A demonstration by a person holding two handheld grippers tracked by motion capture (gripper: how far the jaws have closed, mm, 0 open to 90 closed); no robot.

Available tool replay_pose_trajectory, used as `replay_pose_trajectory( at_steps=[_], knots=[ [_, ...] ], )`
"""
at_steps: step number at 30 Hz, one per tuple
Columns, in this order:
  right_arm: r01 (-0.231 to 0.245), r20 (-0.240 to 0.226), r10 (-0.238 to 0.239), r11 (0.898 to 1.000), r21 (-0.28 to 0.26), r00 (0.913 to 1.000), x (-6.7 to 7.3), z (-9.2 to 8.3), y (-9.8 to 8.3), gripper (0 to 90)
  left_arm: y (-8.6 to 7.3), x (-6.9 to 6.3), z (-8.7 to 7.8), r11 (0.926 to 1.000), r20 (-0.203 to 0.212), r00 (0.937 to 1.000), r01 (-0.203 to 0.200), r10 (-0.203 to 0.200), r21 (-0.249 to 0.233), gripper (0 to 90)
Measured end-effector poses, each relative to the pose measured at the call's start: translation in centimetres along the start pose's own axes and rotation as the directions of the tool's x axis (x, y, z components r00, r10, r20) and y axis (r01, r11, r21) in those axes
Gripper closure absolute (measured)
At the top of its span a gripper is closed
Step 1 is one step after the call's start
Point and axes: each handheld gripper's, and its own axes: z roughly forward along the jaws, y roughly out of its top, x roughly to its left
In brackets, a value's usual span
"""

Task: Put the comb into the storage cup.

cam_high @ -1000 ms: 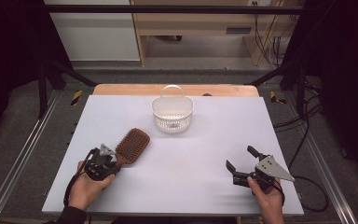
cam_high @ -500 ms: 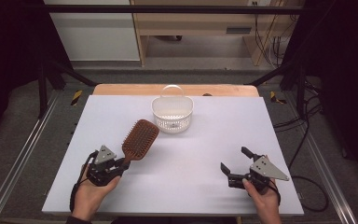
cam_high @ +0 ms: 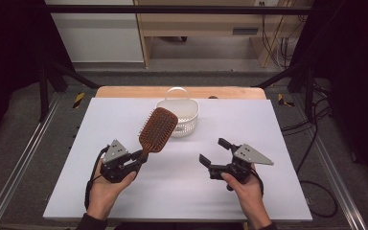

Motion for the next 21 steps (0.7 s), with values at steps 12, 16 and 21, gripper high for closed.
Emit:
replay_pose_trajectory(
  at_steps=[12, 16, 21],
  knots=[
    [-0.143, -0.158, 0.144, 0.99, 0.016, 0.9769, 2.0, 6.1, 4.2, 5.0, 1.3, -1.8, 1.1, 0.9959, 0.04, 0.9986, -0.032, 0.035, -0.085, 72.5],
    [-0.165, -0.182, 0.166, 0.986, 0.018, 0.9692, 2.4, 7.3, 4.9, 5.2, 1.3, -2.6, 1.7, 0.9942, 0.059, 0.9976, -0.032, 0.038, -0.103, 72.5],
    [-0.193, -0.174, 0.193, 0.981, 0.018, 0.9657, 2.4, 7.8, 5.5, 6.9, 1.4, -3.2, 1.9, 0.9911, 0.066, 0.996, -0.053, 0.061, -0.122, 72.4]
  ],
)
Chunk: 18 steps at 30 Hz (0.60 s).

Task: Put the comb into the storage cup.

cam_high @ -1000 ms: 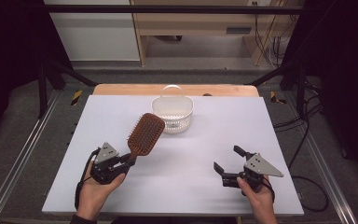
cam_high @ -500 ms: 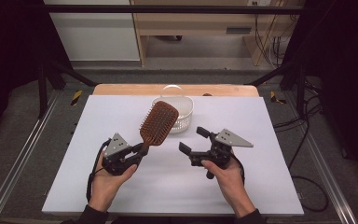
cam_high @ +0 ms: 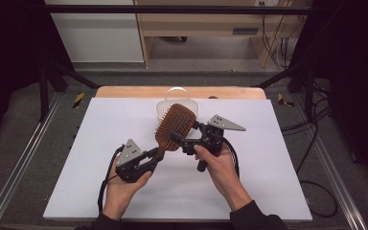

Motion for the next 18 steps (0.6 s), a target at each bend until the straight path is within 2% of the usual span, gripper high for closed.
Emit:
replay_pose_trajectory(
  at_steps=[4, 9, 10, 14, 18],
  knots=[
    [-0.039, -0.02, 0.038, 0.999, -0.012, 0.9991, -0.24, -0.02, 0.5, 9.9, -0.12, -0.39, 0.08, 0.999, 0.005, 0.9997, -0.026, 0.026, -0.037, 72.4],
    [-0.07, -0.025, 0.07, 0.997, -0.011, 0.9973, -0.37, -0.08, 0.83, 12.6, -0.39, -0.32, 0.53, 0.9994, 0.005, 0.9998, -0.021, 0.021, -0.028, 72.5],
    [-0.084, -0.023, 0.084, 0.996, -0.012, 0.9962, -0.47, -0.04, 0.83, 15.4, -0.55, -0.27, 0.62, 0.9991, 0.002, 0.9997, -0.025, 0.025, -0.034, 72.5],
    [-0.083, -0.022, 0.083, 0.997, -0.009, 0.9963, -0.4, -0.08, 0.89, 19.7, -0.72, -0.14, 0.7, 0.9988, 0.003, 0.9995, -0.033, 0.033, -0.037, 72.5],
    [-0.113, -0.03, 0.112, 0.994, -0.013, 0.9932, -0.15, -0.13, 1.07, 25.7, -0.78, 0.04, 0.59, 0.9982, 0.004, 0.9988, -0.048, 0.048, -0.035, 72.6]
  ],
)
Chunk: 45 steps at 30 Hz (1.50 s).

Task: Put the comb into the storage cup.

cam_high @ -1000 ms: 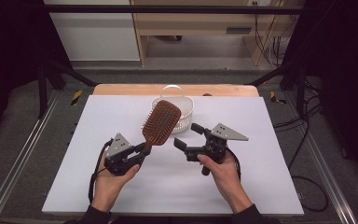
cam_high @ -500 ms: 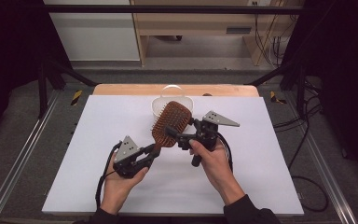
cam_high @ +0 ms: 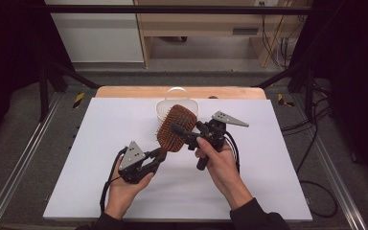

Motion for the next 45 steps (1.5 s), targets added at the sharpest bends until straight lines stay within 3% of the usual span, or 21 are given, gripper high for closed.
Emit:
replay_pose_trajectory(
  at_steps=[4, 11, 15, 21, 24, 27, 39, 45],
  knots=[
    [0.023, 0.006, -0.023, 1.0, 0.001, 0.9997, 0.6, 0.2, 0.2, 29.3, 0.1, 0.1, -0.1, 0.9999, 0.004, 1.0, -0.003, 0.003, -0.012, 72.6],
    [0.018, -0.011, -0.017, 1.0, 0.018, 0.9998, 1.1, 0.4, 0.4, 34.2, -0.1, 0.1, -0.2, 0.9998, 0.011, 0.9998, -0.018, 0.018, -0.012, 72.6],
    [0.019, -0.02, -0.018, 1.0, 0.017, 0.9996, 1.7, 0.4, 0.5, 42.8, -0.1, -0.1, -0.2, 0.9994, 0.004, 0.9994, -0.034, 0.034, 0.001, 72.7],
    [0.016, -0.027, -0.016, 1.0, 0.013, 0.9995, 1.7, 0.7, 0.6, 47.0, -0.1, 0.0, 0.0, 0.9999, -0.002, 0.9999, -0.016, 0.016, 0.001, 72.7],
    [0.042, 0.007, -0.043, 0.999, 0.033, 0.9991, 2.0, 1.0, 0.6, 49.0, -0.3, 0.1, 0.1, 1.0, -0.007, 1.0, 0.006, -0.006, 0.006, 72.6],
    [0.073, 0.011, -0.074, 0.996, 0.052, 0.9972, 2.3, 1.3, 0.7, 50.0, -0.5, 0.3, 0.1, 0.9998, -0.002, 0.9998, 0.019, -0.019, 0.003, 72.6],
    [0.078, 0.03, -0.08, 0.996, 0.052, 0.9964, 2.5, 2.2, 0.3, 51.6, -1.0, 0.9, 0.0, 0.9989, -0.011, 0.9988, 0.047, -0.047, -0.001, 72.2],
    [0.058, 0.035, -0.06, 0.997, 0.046, 0.9976, 2.4, 2.9, 0.1, 51.6, -1.5, 1.2, -0.2, 0.9976, -0.034, 0.9974, 0.062, -0.063, -0.03, 71.8]
  ],
)
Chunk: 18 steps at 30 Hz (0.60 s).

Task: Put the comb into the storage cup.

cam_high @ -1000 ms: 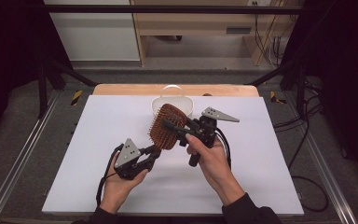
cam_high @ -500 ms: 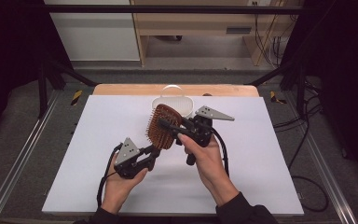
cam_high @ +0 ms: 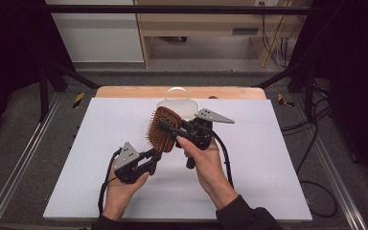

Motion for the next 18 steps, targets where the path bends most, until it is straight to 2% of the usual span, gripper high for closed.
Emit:
replay_pose_trajectory(
  at_steps=[6, 8, 10, 12, 13, 17, 18],
  knots=[
    [-0.016, 0.007, 0.016, 1.0, -0.004, 0.9998, -0.1, 0.5, 0.2, 51.6, -0.1, 0.4, -0.3, 0.9995, 0.005, 0.9998, 0.018, -0.018, -0.025, 68.9],
    [-0.005, 0.023, 0.005, 1.0, -0.004, 0.9997, -0.2, 0.8, 0.3, 51.6, -0.2, 0.4, -0.5, 0.9995, -0.009, 0.9999, 0.005, -0.005, -0.031, 64.1],
    [-0.013, 0.024, 0.013, 1.0, -0.004, 0.9996, -0.3, 1.0, 0.4, 51.6, -0.4, 0.4, -0.6, 0.9994, -0.023, 0.9997, 0.0, -0.001, -0.036, 59.7],
    [-0.007, 0.034, 0.007, 1.0, -0.005, 0.9994, -0.5, 1.3, 0.4, 51.4, -0.6, 0.5, -0.7, 0.999, -0.036, 0.9993, 0.011, -0.012, -0.043, 55.3],
    [0.001, 0.048, 0.0, 1.0, -0.011, 0.9988, -0.7, 1.5, 0.5, 51.3, -0.7, 0.7, -1.1, 0.9986, -0.058, 0.9983, 0.004, -0.007, -0.052, 52.4],
    [-0.002, 0.068, 0.004, 1.0, -0.029, 0.9977, -1.2, 1.6, 0.7, 51.2, -1.0, 0.8, -1.7, 0.9967, -0.078, 0.9966, 0.019, -0.025, -0.079, 42.5],
    [-0.002, 0.068, 0.004, 1.0, -0.029, 0.9977, -1.2, 1.6, 0.7, 51.2, -1.2, 0.8, -1.8, 0.9964, -0.088, 0.9958, 0.018, -0.025, -0.082, 42.5]
  ],
)
